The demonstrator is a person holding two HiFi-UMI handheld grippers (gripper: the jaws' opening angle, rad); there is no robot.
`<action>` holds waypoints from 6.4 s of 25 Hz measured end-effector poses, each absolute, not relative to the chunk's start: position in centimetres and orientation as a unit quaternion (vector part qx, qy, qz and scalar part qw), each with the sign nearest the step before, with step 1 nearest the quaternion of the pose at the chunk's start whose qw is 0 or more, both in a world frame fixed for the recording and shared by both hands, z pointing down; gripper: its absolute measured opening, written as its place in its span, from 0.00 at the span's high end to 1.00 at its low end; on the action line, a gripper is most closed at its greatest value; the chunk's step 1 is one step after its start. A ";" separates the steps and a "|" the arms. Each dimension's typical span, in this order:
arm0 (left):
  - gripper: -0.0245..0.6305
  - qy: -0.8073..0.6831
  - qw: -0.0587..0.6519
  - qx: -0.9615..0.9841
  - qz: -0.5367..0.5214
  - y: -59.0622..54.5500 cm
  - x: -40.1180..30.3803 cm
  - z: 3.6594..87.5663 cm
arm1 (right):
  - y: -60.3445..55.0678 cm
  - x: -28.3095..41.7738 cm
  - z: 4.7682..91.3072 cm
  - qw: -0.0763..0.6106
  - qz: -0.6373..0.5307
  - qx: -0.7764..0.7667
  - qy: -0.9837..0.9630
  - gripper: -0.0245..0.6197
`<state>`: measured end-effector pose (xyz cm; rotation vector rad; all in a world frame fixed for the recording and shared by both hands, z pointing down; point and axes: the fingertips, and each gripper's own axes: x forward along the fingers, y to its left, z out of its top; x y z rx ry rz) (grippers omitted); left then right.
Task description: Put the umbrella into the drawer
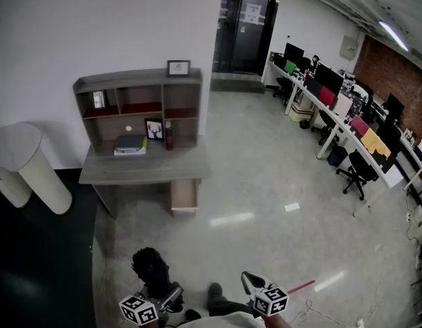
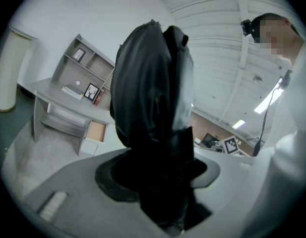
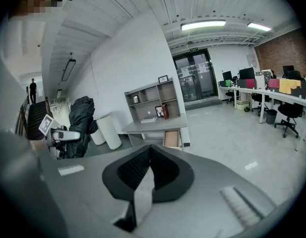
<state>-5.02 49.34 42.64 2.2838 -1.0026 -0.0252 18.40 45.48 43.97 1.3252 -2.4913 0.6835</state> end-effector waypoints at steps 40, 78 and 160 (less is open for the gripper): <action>0.59 -0.462 0.348 0.815 -0.036 23.8 1.2 45.1 | 14.7 21.5 47.6 0.150 0.242 0.341 -0.896 0.95; 0.59 -0.377 0.398 0.836 0.012 1.7 -6.8 50.1 | -2.4 13.0 51.0 0.188 0.277 0.391 -0.857 0.95; 0.59 -0.406 0.604 0.683 0.064 -17.2 -5.0 91.1 | -22.5 4.9 83.4 0.316 0.355 0.300 -0.827 0.95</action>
